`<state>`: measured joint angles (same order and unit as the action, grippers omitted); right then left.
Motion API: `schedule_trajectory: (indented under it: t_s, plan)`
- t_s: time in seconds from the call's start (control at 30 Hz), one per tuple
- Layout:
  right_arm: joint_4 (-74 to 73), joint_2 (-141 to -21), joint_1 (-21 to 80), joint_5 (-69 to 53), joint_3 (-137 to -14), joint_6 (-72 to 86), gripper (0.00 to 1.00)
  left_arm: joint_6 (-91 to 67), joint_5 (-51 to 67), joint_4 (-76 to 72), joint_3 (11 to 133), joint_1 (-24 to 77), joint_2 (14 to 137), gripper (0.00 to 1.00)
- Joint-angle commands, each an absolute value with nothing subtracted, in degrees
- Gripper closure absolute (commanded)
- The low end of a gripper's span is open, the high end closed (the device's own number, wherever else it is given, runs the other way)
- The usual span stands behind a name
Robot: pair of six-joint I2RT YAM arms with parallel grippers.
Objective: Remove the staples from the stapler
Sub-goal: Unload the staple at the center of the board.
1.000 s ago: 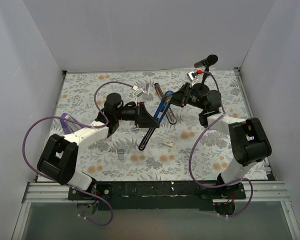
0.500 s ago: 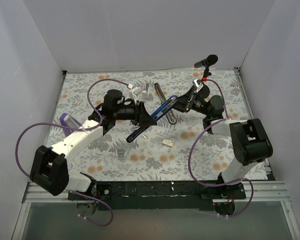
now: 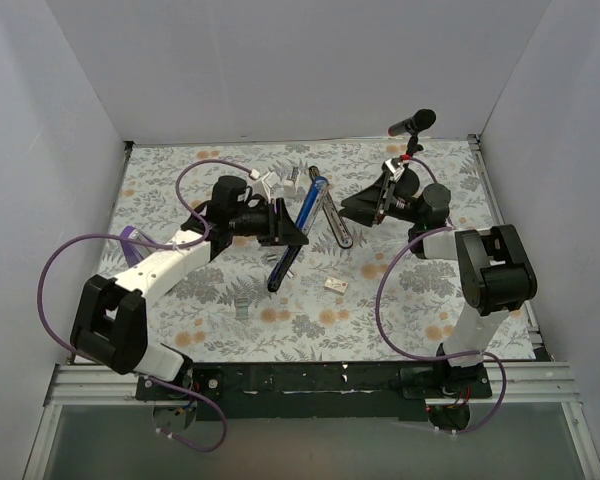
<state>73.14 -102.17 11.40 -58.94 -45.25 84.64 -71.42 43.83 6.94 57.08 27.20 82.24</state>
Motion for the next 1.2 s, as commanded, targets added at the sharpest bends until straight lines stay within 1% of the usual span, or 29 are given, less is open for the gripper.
schedule_trajectory:
  t_s: [0.0, 0.13, 0.2, 0.3, 0.33, 0.37, 0.43, 0.47, 0.5, 0.53, 0.57, 0.63, 0.67, 0.7, 0.73, 0.8, 0.9, 0.93, 1.1, 1.17]
  plan:
    - [93.87, -101.07, 9.41, -58.98, -47.9, 89.29, 0.23, -73.92, 39.28, 6.68, 57.04, 24.26, 81.04, 1.0]
    - [93.61, -101.95, 7.21, -59.06, -48.95, 89.74, 0.22, -72.6, 39.47, 8.78, 56.25, 22.5, 80.07, 1.0]
    - [91.24, -101.26, 7.12, -59.15, -48.96, 87.99, 0.22, -71.03, 38.24, 10.89, 56.95, 22.59, 80.16, 1.0]
    - [84.39, -99.33, 7.12, -58.62, -48.16, 82.56, 0.22, -67.52, 31.05, 15.37, 58.26, 22.59, 79.72, 1.0]
    - [82.2, -98.71, 7.12, -58.71, -48.16, 80.88, 0.22, -66.72, 24.93, 16.86, 58.71, 22.59, 79.19, 1.0]
    - [79.39, -97.22, 7.12, -58.71, -48.16, 79.21, 0.21, -66.01, 22.09, 20.27, 59.06, 22.59, 78.84, 1.0]
    - [70.7, -95.55, 7.03, -58.54, -48.16, 72.71, 0.21, -64.34, 17.86, 23.54, 60.11, 22.59, 77.62, 1.0]
    - [67.62, -93.71, 7.03, -57.75, -48.6, 70.08, 0.2, -64.07, 14.27, 26.43, 60.29, 22.59, 77.0, 1.0]
    - [60.45, -92.73, 7.12, -57.05, -48.86, 67.7, 0.18, -63.99, 12.93, 27.41, 60.55, 22.59, 76.3, 1.0]
    - [56.9, -91.77, 7.03, -56.17, -49.04, 62.37, 0.17, -63.55, 11.44, 28.55, 60.9, 22.76, 75.68, 1.0]
    - [53.56, -89.93, 7.03, -54.07, -49.39, 59.88, 0.15, -63.28, 7.51, 31.0, 61.34, 22.85, 74.54, 1.0]
    - [44.44, -88.34, 7.12, -52.22, -50.71, 53.57, 0.11, -61.8, 3.89, 33.74, 63.36, 24.07, 74.09, 1.0]
    - [42.12, -87.11, 7.21, -50.9, -51.23, 52.31, 0.07, -61.18, 1.0, 36.88, 64.24, 24.87, 74.53, 1.0]
    - [40.53, -86.75, 7.21, -50.45, -51.85, 51.16, 0.07, -60.56, -5.91, 38.83, 65.38, 25.83, 75.31, 1.0]
    - [38.26, -86.31, 7.21, -50.01, -52.03, 50.46, 0.07, -60.3, -10.15, 40.85, 66.96, 27.58, 76.37, 1.0]
    - [37.44, -85.61, 7.21, -49.48, -52.12, 49.75, 0.07, -59.94, -17.18, 45.87, 70.83, 28.82, 79.88, 1.0]
    - [37.44, -85.17, 7.12, -49.39, -51.59, 49.92, 0.06, -60.55, -22.39, 50.0, 74.35, 30.67, 83.74, 1.0]
    - [37.35, -84.99, 7.21, -49.39, -51.5, 50.01, 0.06, -60.9, -25.72, 50.97, 74.96, 31.54, 84.72, 1.0]
    - [36.57, -84.73, 7.21, -50.36, -51.06, 49.66, 0.05, -61.08, -31.63, 56.15, 77.16, 32.34, 88.68, 1.0]
    - [36.13, -84.29, 7.21, -50.27, -50.89, 49.13, 0.04, -61.52, -36.09, 57.74, 77.34, 33.22, 89.91, 1.0]
